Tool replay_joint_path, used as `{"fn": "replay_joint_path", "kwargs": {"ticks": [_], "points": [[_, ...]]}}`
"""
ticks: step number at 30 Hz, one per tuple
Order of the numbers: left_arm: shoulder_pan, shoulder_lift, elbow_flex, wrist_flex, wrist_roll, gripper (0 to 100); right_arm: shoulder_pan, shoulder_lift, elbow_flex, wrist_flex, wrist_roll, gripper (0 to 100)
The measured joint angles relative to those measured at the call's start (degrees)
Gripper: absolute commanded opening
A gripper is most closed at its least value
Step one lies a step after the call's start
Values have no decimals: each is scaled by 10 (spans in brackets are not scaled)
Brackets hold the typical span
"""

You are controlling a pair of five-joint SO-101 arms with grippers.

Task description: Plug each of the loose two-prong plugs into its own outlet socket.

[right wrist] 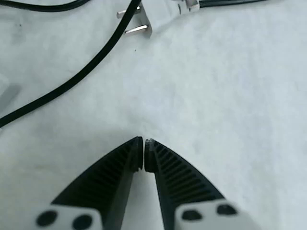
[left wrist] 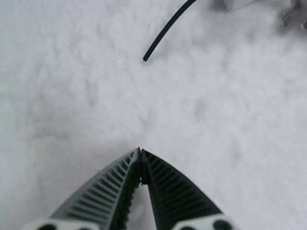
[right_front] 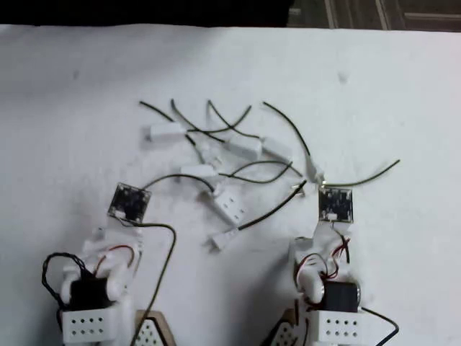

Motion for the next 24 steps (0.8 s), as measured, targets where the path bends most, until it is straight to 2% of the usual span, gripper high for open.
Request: {"fn": "replay_joint_path", "kwargs": {"ticks": [11, 20, 24], "points": [[0, 0, 0, 0, 0, 24, 0, 0, 0, 0, 0, 19], [26, 0, -1, 0, 0, 24, 0, 0, 0, 0, 0, 20], [26, 2, -43, 0, 0, 24, -1, 0, 0, 0, 0, 20]]}}
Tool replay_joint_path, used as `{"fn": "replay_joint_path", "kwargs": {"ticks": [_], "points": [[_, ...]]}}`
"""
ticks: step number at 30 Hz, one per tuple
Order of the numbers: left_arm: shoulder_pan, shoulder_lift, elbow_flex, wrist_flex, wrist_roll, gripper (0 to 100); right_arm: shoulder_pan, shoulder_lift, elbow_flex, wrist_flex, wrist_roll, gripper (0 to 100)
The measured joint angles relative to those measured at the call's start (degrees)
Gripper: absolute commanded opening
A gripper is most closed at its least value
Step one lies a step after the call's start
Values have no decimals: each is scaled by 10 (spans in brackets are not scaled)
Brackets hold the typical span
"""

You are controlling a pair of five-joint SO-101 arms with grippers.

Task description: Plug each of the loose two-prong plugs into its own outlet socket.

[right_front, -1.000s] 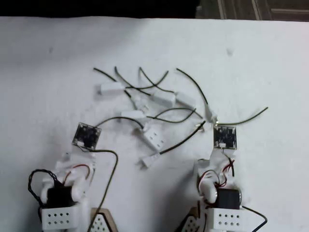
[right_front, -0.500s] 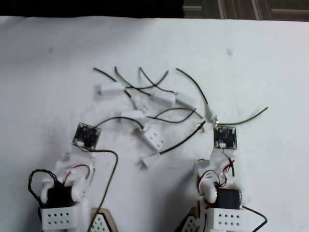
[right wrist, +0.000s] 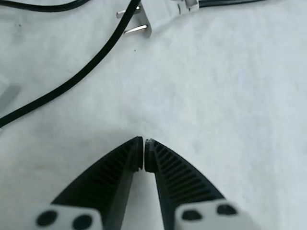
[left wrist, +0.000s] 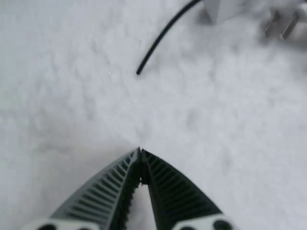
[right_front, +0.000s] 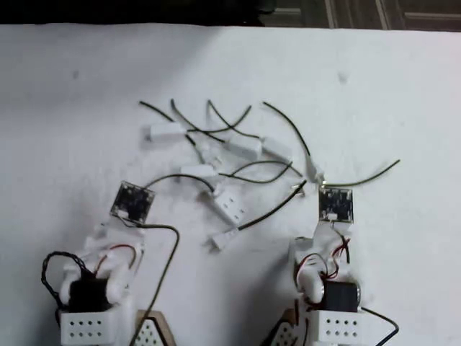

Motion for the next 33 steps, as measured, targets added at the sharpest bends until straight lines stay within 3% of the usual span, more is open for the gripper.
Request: {"fn": "replay_joint_path", "kwargs": {"ticks": [16, 19, 25, 33], "points": [[-21, -4, -45, -46, 0, 24, -11, 0, -16, 0, 0, 21], [-21, -4, -45, -45, 0, 24, -11, 0, -67, 0, 54, 21], [-21, -4, -43, -45, 0, 24, -11, -4, -133, -30, 258, 21], [-21, -1, -40, -45, 0, 24, -11, 32, -218, -55, 283, 125]]}}
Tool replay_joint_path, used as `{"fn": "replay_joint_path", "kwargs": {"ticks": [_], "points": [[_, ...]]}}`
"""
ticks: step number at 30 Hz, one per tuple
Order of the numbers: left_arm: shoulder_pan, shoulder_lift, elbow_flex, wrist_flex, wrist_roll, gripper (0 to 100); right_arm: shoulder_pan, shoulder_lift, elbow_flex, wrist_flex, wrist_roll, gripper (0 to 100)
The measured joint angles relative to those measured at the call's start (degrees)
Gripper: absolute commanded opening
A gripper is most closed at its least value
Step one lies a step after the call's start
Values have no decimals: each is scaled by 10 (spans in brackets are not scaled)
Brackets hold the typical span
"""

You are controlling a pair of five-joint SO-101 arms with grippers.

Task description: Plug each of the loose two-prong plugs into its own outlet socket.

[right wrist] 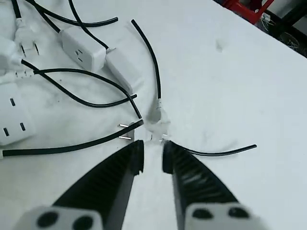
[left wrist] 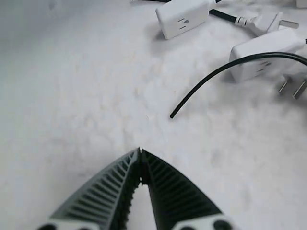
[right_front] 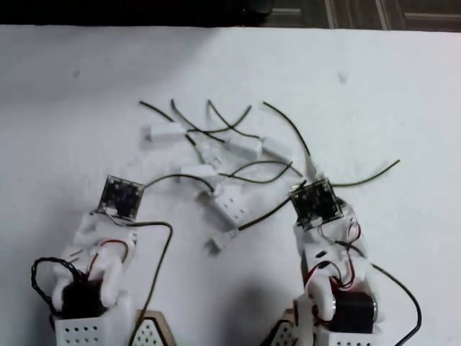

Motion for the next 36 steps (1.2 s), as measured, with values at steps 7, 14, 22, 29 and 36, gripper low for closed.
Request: {"fn": "replay_joint_path", "kwargs": {"ticks": [7, 14, 22, 29, 36], "points": [[0, 0, 18, 0, 0, 24, -24, 219, -131, -4, -23, 94], [0, 0, 22, 0, 0, 24, -25, 473, -270, -4, -93, 99], [0, 0, 35, 0, 0, 24, 2, 677, -397, -8, -258, 102], [0, 0, 36, 0, 0, 24, 27, 806, -437, -34, -279, 102], [0, 0, 37, 0, 0, 24, 25, 855, -463, -48, -454, 102]]}}
